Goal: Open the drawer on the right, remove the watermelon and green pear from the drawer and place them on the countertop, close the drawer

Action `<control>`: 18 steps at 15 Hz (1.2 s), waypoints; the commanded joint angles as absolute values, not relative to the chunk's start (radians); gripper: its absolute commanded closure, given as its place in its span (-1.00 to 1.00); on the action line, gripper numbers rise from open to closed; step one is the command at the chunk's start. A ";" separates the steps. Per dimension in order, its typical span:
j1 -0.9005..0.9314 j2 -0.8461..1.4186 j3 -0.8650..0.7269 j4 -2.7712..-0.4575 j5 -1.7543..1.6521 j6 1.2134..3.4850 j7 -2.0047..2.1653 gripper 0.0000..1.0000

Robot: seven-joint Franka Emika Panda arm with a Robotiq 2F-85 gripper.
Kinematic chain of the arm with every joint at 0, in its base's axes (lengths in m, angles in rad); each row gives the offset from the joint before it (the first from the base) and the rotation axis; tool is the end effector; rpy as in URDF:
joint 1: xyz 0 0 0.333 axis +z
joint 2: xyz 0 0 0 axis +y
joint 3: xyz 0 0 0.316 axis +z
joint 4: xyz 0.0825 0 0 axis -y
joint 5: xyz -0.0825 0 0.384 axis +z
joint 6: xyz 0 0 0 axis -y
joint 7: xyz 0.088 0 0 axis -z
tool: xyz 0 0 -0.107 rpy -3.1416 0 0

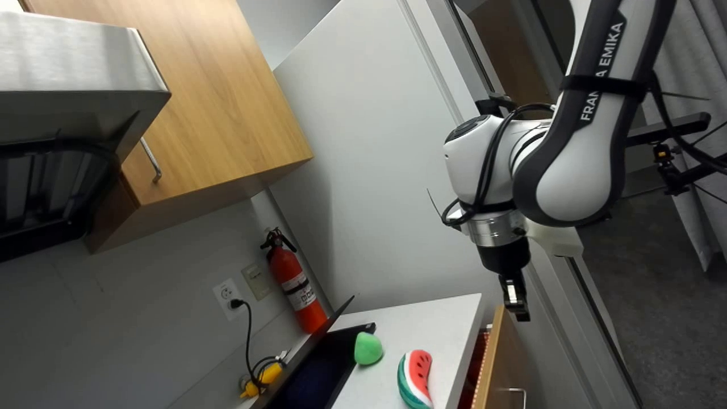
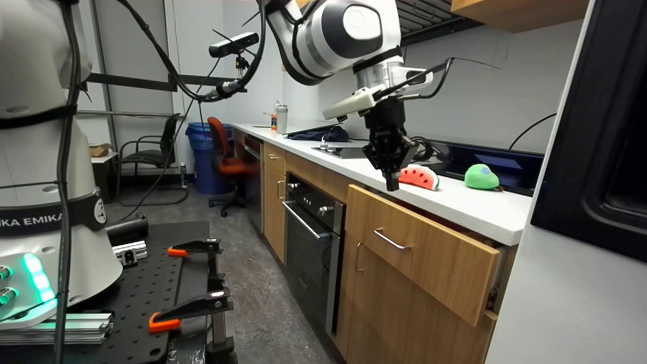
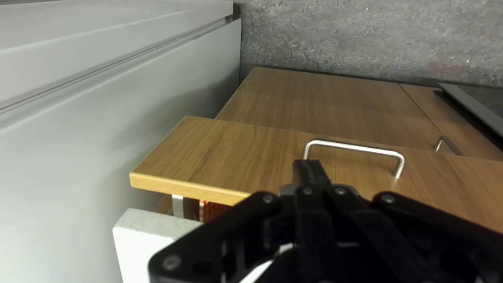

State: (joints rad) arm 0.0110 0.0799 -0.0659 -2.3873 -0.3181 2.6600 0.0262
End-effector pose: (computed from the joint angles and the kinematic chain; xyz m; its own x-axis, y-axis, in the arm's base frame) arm 0.5171 -0.0196 0.3040 0.9652 0.2006 0.1677 0.1668 -0.9663 0.1960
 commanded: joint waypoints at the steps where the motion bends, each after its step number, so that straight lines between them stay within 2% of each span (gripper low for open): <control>1: 0.007 -0.044 -0.042 -2.509 -0.274 2.683 0.027 1.00; 10: 0.008 -0.224 -0.018 -2.647 -0.167 2.678 -0.005 1.00; 11: 0.007 -0.239 -0.017 -2.656 -0.167 2.675 -0.004 0.62; 18: 0.005 -0.339 -0.004 -2.729 -0.184 2.661 0.001 -0.44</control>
State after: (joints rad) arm 0.0110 -0.2569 -0.0181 -2.6689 -0.2038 2.6599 0.0221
